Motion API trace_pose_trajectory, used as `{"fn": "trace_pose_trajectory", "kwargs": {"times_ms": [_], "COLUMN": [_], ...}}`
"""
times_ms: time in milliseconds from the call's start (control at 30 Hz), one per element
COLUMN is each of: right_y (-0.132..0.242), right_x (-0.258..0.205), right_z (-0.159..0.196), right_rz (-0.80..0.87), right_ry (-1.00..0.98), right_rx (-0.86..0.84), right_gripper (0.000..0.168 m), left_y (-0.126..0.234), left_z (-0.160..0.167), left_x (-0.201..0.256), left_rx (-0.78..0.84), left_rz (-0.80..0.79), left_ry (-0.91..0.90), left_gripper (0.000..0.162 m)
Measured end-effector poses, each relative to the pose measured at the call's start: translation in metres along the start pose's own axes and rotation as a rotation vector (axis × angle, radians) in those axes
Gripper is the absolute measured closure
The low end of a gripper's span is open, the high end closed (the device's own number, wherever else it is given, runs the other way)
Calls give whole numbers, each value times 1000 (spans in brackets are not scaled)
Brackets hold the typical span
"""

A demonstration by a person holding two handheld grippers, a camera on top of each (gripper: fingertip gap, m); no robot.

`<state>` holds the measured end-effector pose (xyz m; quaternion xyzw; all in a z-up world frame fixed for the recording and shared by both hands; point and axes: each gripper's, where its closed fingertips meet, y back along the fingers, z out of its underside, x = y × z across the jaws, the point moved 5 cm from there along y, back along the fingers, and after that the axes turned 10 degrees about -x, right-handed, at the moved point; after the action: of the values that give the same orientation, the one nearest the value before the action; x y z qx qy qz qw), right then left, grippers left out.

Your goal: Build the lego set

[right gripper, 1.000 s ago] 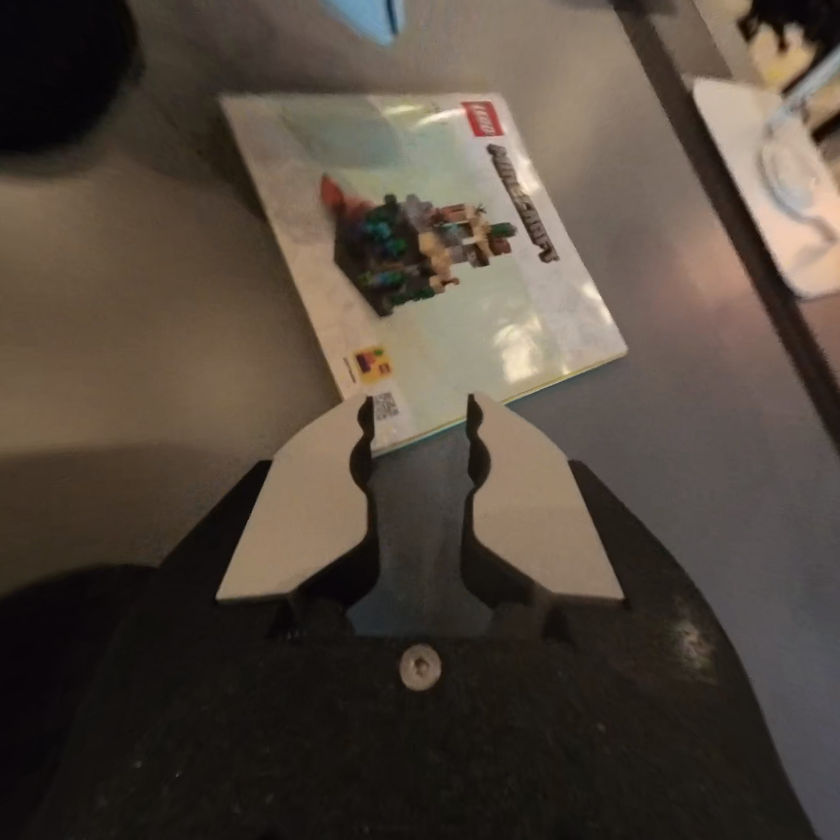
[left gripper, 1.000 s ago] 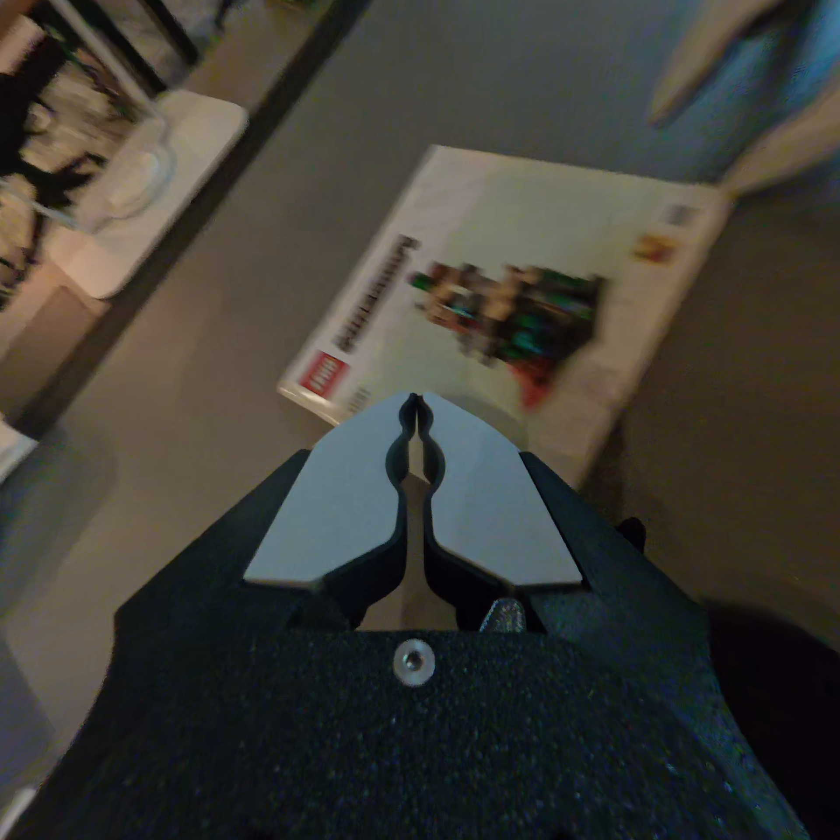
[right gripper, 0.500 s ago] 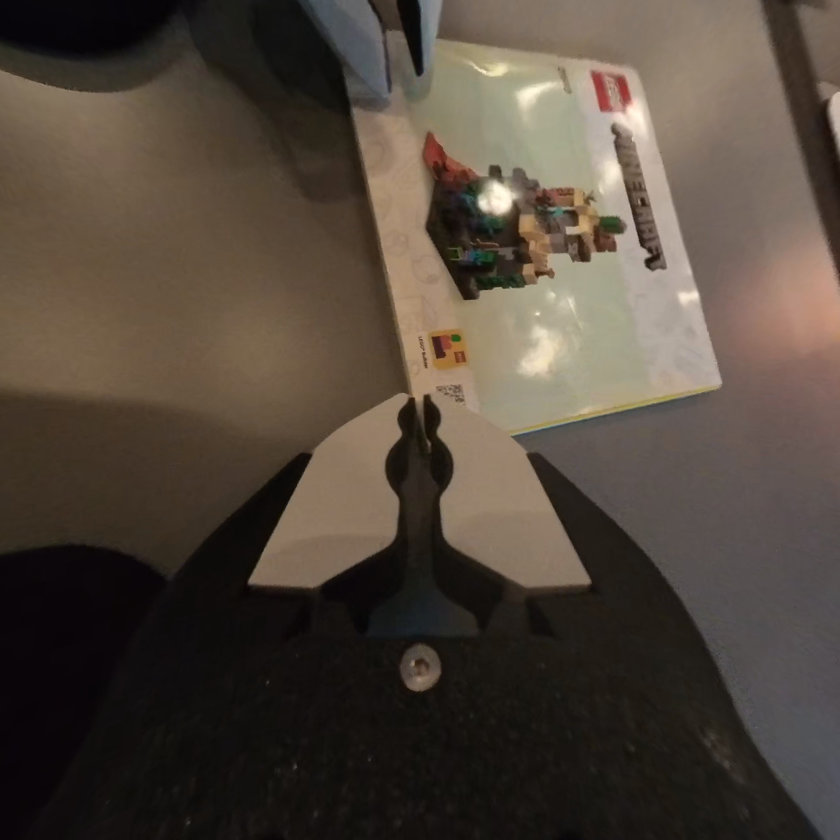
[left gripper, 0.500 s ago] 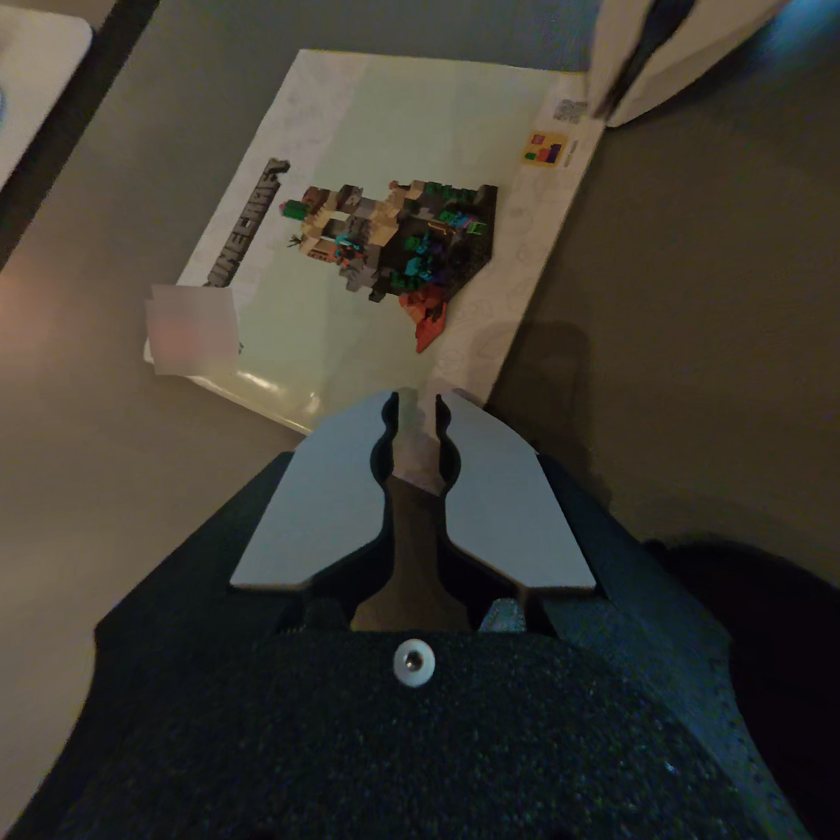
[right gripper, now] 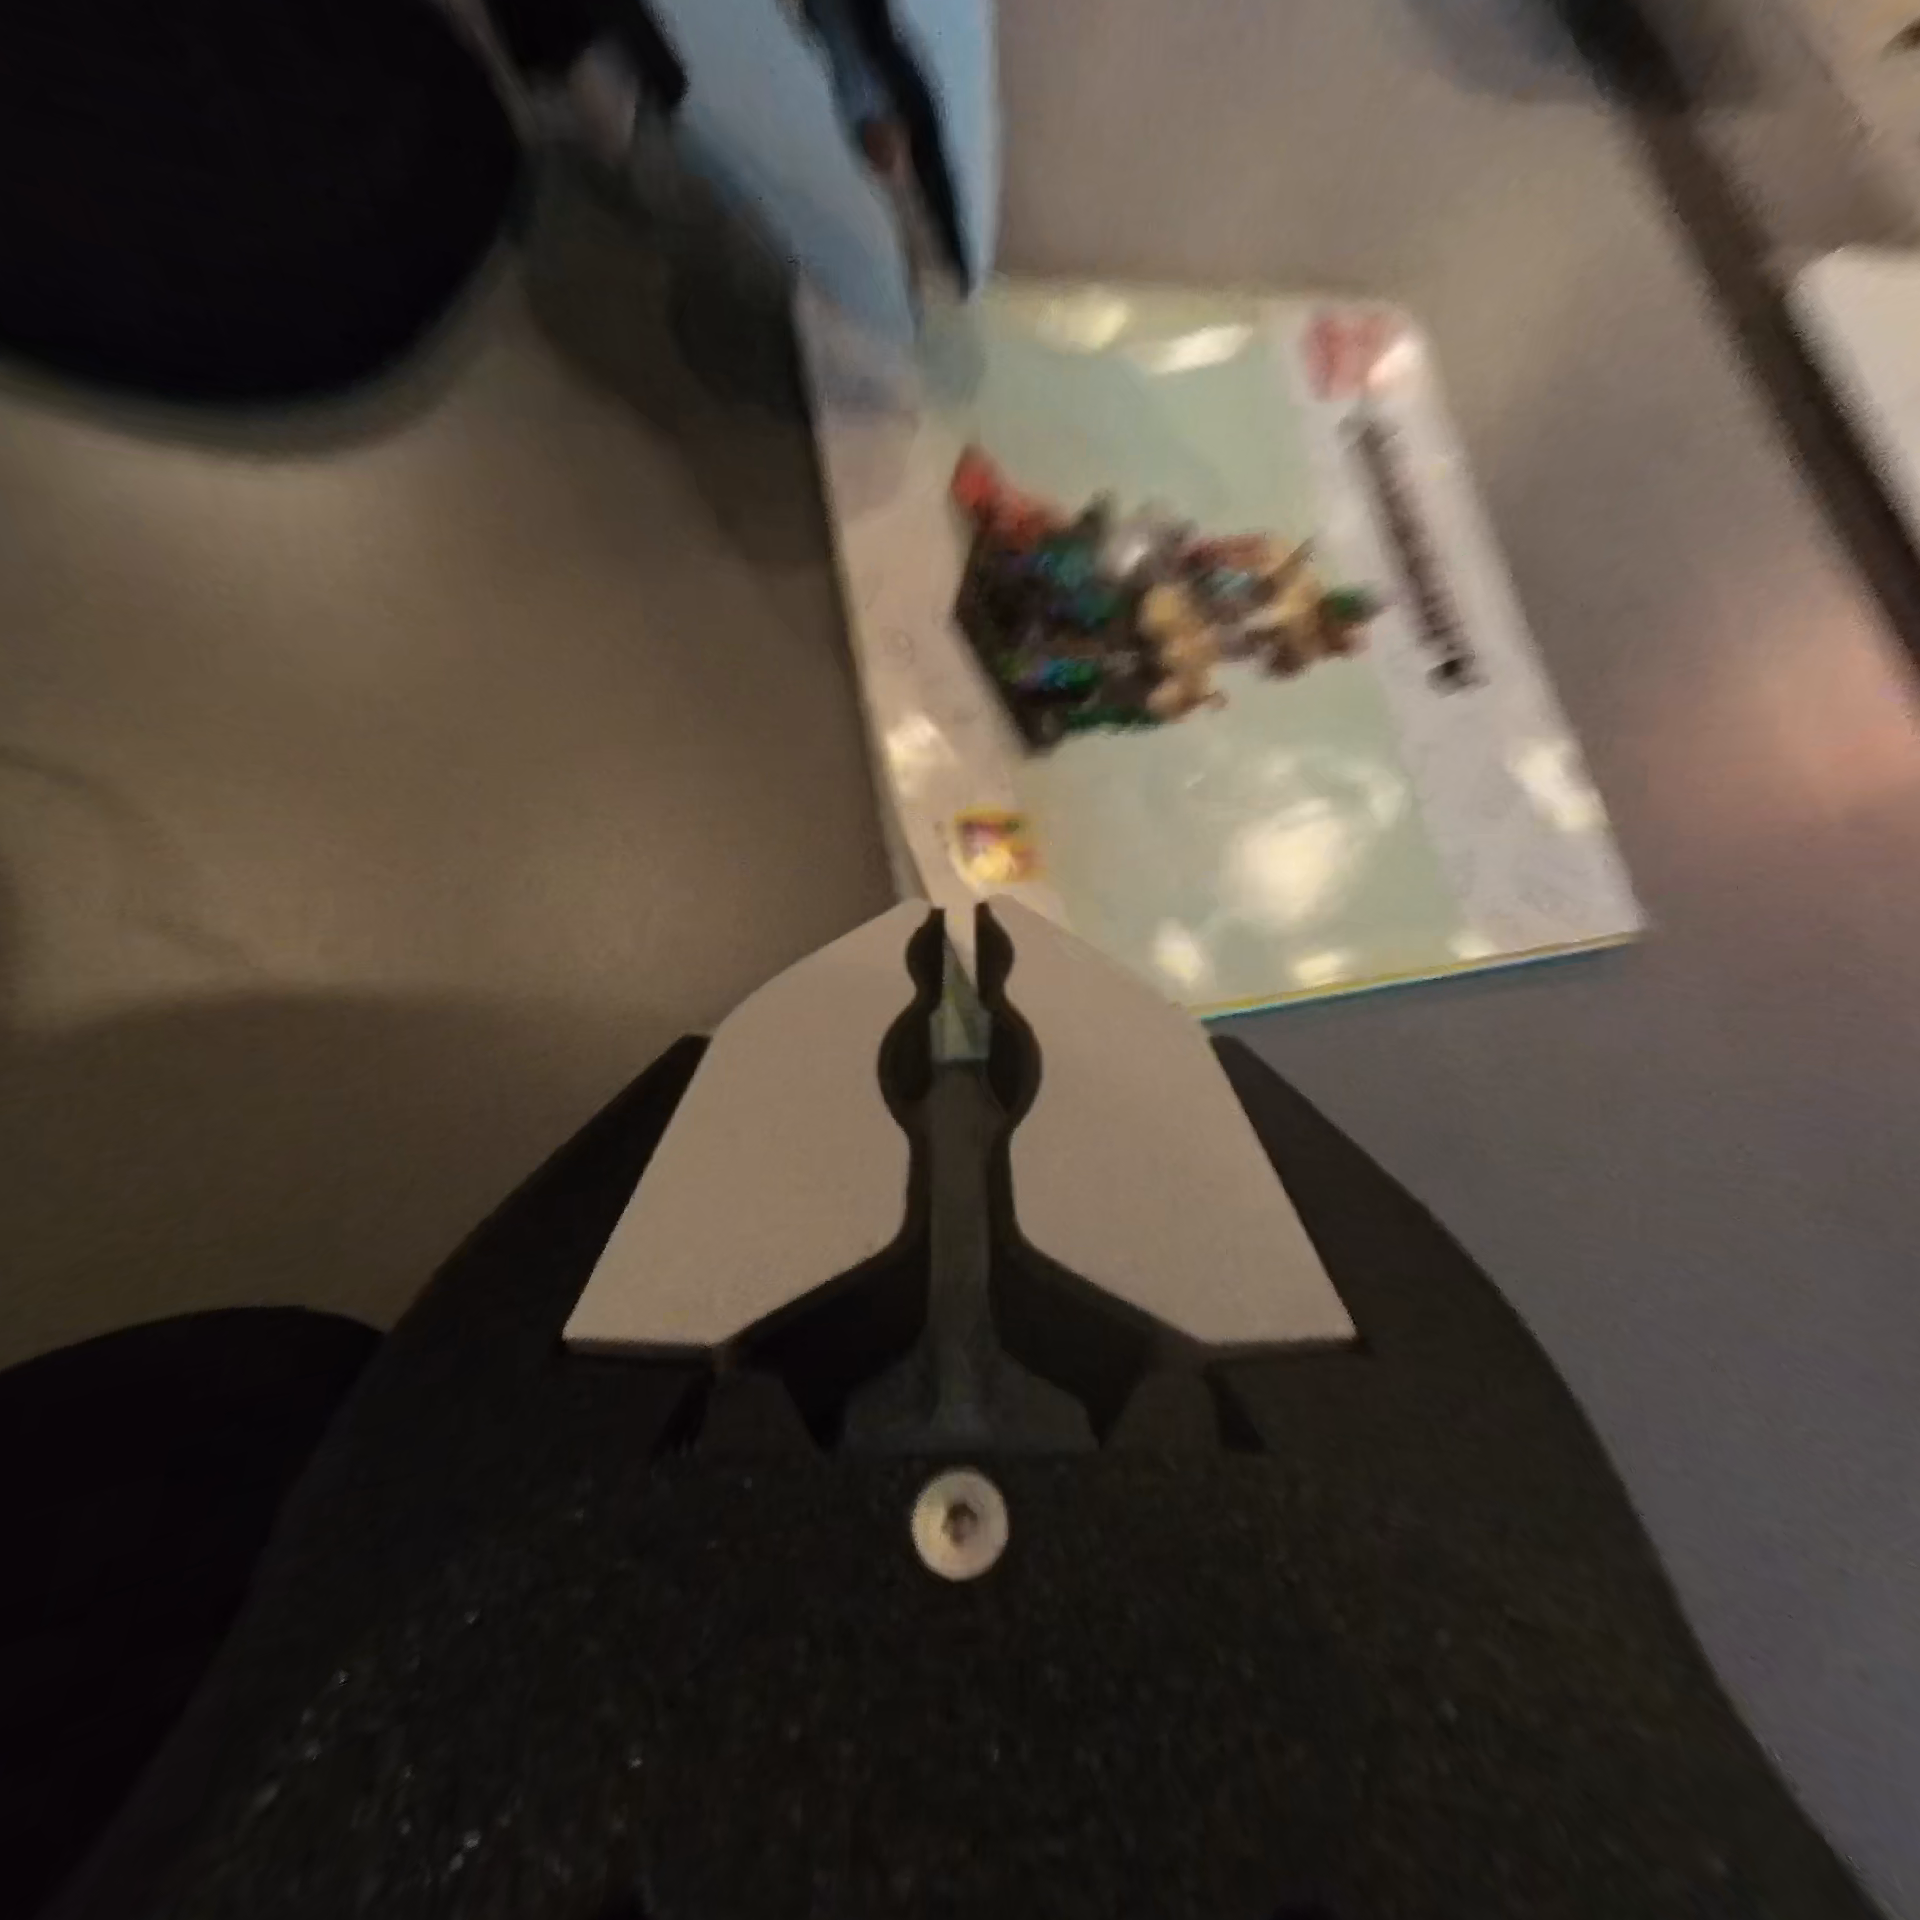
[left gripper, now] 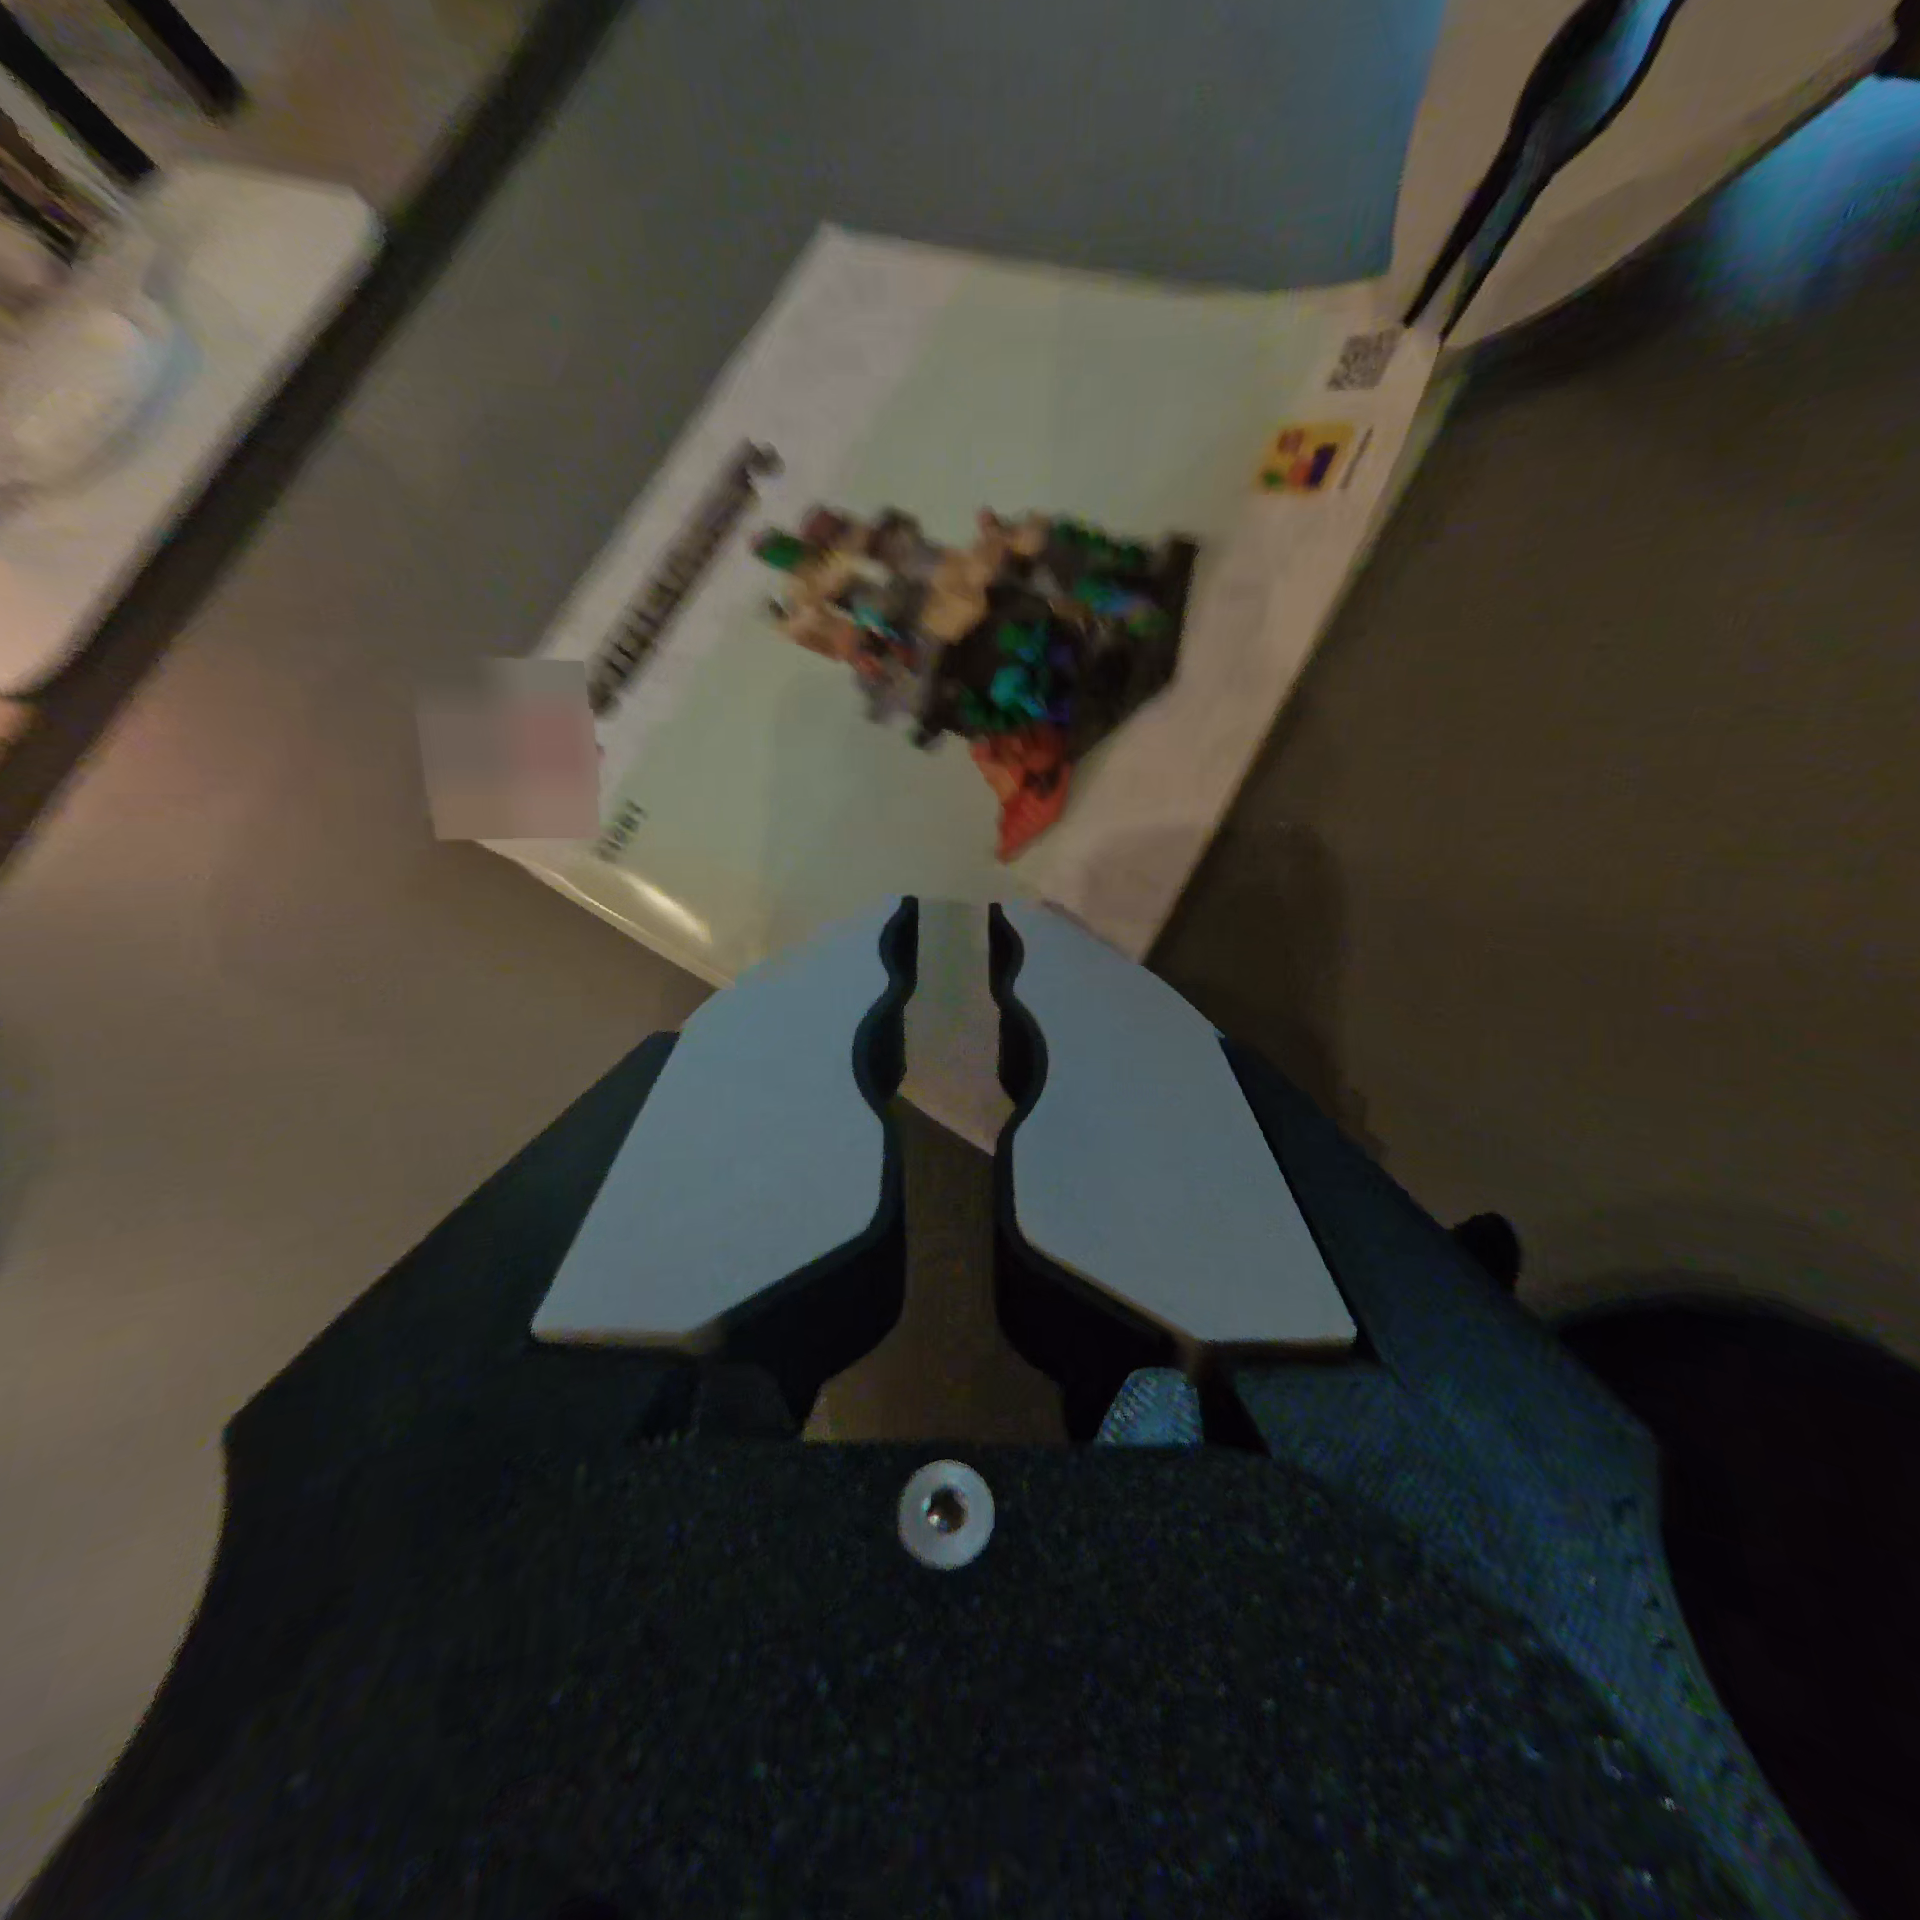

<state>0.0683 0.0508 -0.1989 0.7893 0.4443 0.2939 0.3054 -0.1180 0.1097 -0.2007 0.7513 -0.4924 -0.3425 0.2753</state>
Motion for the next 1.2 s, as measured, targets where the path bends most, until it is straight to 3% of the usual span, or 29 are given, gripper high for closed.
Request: {"fn": "trace_pose_trajectory", "kwargs": {"times_ms": [133, 300, 367, 500, 867, 1200], "right_y": [21, 11, 6, -5, -8, 2], "right_x": [22, 39, 40, 35, 20, 21], "right_z": [-23, -27, -22, -7, 5, 6], "right_rz": [50, 123, 150, 160, 76, 83], "right_ry": [-43, -57, -72, -46, 49, -22], "right_rx": [78, 86, 114, 141, 48, -47], "right_gripper": [153, 148, 150, 168, 168, 168], "left_y": [12, 1, -5, -14, -21, -16], "left_z": [-21, -34, -28, -10, 2, 2], "left_x": [-14, -30, -31, -34, -33, -26], "left_rx": [64, 119, 136, 105, 0, -59], "left_rz": [-65, -144, -184, -273, -274, -261], "left_ry": [18, 80, 93, 40, 7, 18], "left_gripper": [161, 162, 162, 162, 162, 162]}}
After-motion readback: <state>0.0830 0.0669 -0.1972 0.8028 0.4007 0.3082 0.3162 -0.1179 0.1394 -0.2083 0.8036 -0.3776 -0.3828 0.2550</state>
